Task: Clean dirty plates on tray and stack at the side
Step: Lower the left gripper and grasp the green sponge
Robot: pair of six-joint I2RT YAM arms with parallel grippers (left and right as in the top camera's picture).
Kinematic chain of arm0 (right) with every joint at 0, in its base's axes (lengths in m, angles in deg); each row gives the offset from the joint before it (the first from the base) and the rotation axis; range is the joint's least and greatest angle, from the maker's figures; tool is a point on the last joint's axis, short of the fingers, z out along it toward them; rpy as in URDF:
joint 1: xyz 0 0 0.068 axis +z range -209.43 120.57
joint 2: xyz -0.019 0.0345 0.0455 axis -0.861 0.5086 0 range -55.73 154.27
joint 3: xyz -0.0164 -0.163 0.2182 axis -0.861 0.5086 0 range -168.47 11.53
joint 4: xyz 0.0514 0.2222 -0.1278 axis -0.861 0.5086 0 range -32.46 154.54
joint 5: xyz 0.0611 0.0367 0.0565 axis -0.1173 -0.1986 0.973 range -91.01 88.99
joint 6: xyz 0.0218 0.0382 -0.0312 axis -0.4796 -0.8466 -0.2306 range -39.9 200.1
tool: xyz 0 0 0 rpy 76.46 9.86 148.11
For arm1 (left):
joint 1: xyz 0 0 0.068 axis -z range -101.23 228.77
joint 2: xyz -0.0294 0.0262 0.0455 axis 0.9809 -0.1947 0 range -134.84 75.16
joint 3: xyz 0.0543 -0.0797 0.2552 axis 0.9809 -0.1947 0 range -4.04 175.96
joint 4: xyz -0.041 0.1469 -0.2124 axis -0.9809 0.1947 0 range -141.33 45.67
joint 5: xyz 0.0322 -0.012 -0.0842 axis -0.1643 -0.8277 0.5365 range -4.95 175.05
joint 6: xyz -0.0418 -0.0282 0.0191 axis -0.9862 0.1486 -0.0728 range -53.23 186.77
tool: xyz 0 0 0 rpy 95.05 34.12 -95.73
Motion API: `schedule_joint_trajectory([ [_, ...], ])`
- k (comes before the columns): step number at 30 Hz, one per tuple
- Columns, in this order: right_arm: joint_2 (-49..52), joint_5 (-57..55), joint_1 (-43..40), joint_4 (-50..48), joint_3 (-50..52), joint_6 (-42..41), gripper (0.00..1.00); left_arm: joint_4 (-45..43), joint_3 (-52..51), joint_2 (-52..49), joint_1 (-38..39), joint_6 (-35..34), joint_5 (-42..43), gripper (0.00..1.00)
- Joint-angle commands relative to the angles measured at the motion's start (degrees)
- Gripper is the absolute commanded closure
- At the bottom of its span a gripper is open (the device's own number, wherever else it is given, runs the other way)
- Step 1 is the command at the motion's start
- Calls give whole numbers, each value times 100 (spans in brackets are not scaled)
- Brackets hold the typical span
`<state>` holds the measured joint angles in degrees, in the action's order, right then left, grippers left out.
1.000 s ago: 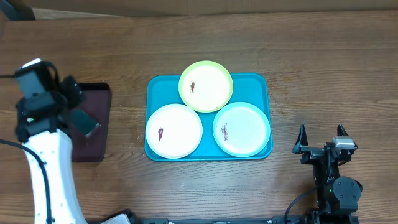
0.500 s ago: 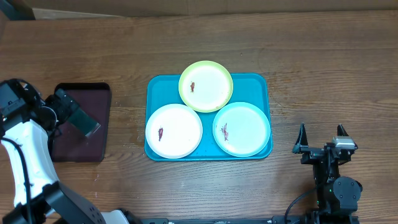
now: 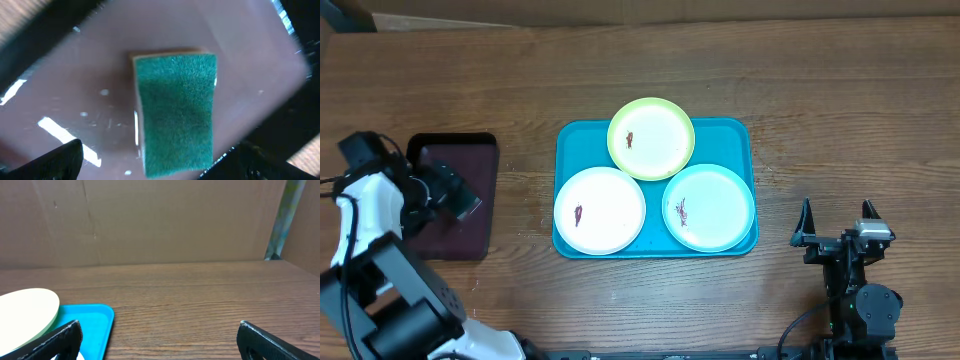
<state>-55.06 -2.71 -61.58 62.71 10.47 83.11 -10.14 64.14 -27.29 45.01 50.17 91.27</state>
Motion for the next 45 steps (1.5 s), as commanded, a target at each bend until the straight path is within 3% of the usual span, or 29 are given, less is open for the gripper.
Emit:
schedule_joint_trajectory([
  [1, -48, 7, 33, -42, 61, 4, 0, -140, 131, -330, 168, -50, -48, 2],
  [4, -48, 7, 33, -42, 61, 4, 0, -264, 131, -437, 271, -9, -120, 2],
  [11, -48, 7, 33, -42, 61, 7, 0, -326, 131, -476, 426, -17, -1209, 6],
  [21, -50, 7, 33, -42, 61, 4, 0, -289, 131, -800, 479, -15, -1071, 11],
  [25, -50, 7, 33, -42, 61, 7, 0, -286, 131, -887, 476, -17, -1064, 23],
  [27, -48, 7, 33, -42, 61, 4, 0, -289, 131, -920, 476, -15, -1064, 36],
  [29, -48, 7, 33, -42, 61, 7, 0, -306, 131, -933, 476, -13, -1073, 57],
  [31, -50, 7, 33, -42, 61, 7, 0, -341, 131, -931, 476, -13, -1115, 68],
  [34, -48, 7, 33, -42, 61, 4, 0, -442, 136, -929, 476, -9, -1222, 96],
  [38, -48, 7, 33, -42, 61, 4, 0, -437, 227, -929, 476, -11, -1237, 96],
  [39, -48, 7, 33, -42, 61, 4, 0, -439, 238, -929, 476, -11, -1239, 92],
  [41, -50, 7, 33, -42, 61, 4, 0, -446, 238, -929, 476, -11, -1272, 14],
  [42, -48, 7, 33, -42, 61, 4, 0, -461, 238, -929, 476, -11, -1314, 1],
  [45, -48, 7, 33, -42, 61, 4, 0, -573, 238, -929, 476, -9, -1456, 0],
])
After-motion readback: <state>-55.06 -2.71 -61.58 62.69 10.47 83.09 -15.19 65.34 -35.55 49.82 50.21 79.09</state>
